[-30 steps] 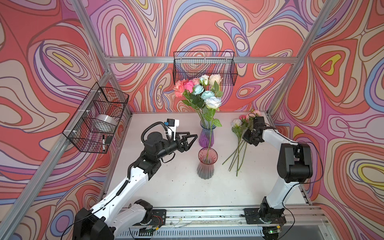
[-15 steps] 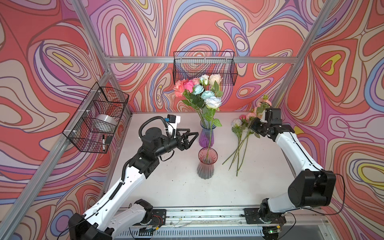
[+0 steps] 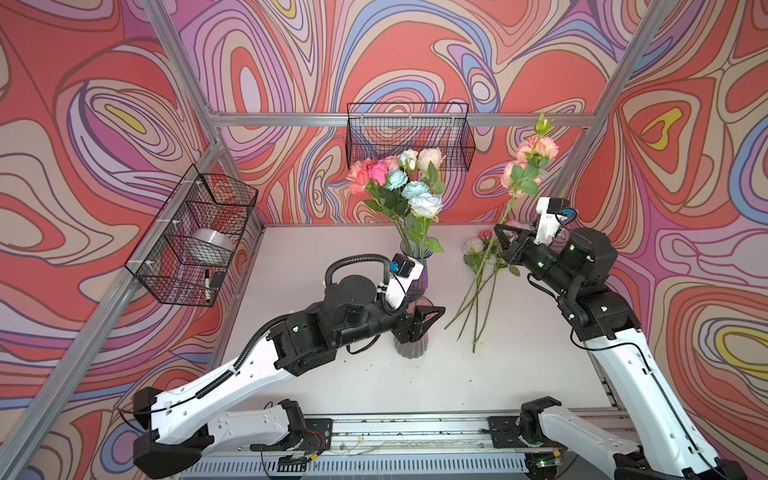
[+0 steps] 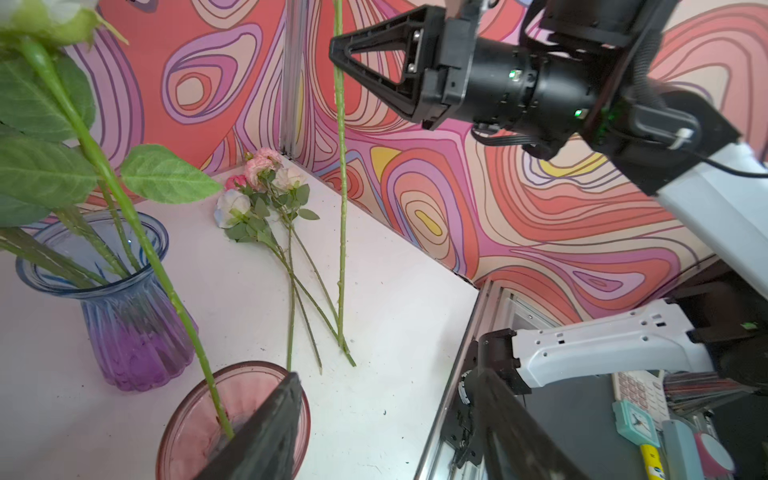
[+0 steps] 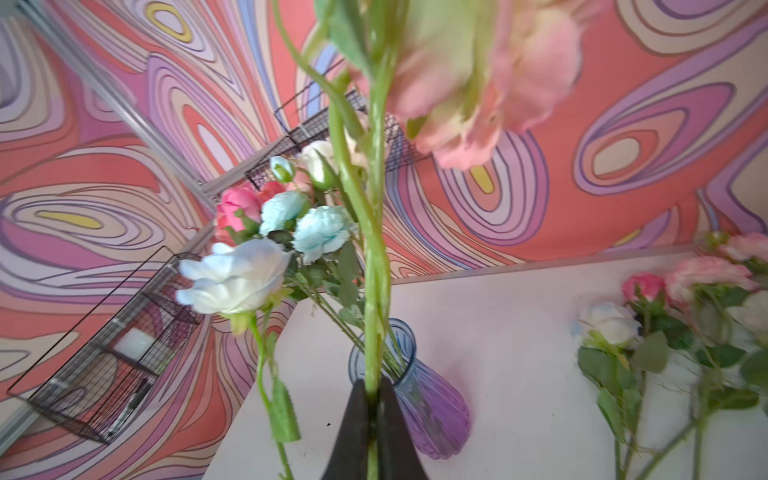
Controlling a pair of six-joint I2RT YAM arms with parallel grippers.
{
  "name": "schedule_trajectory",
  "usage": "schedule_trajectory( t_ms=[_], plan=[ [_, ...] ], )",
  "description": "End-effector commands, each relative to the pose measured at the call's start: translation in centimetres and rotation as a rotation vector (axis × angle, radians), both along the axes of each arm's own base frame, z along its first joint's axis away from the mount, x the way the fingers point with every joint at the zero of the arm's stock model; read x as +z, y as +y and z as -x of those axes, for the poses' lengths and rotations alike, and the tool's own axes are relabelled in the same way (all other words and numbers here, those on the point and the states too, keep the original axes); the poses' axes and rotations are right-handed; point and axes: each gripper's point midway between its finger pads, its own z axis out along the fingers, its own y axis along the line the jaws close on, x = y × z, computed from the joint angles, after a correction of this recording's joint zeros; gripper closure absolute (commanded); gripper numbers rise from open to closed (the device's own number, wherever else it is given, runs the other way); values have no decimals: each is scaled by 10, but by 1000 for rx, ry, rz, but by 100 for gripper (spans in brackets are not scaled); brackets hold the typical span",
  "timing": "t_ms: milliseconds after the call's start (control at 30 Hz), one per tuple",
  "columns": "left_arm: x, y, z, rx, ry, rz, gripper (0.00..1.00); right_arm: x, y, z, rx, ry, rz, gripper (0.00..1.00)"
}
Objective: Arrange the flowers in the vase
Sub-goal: 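Lift the pink rose with the right gripper while the left gripper reaches toward it, then close the left gripper on the pink rose stem below the right gripper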
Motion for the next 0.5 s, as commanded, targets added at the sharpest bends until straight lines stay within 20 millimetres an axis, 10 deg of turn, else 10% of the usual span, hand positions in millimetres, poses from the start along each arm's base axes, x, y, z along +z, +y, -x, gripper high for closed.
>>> schedule_trajectory(
  t_ms=[0,467],
  plan=[
    [3,-10,-13,35,-43,-51,38,13,23,21,134,-76,-18,100],
    [44,-72,-32,-38,-101,65,53,32,43,86,367,-144,-112,100]
  ],
)
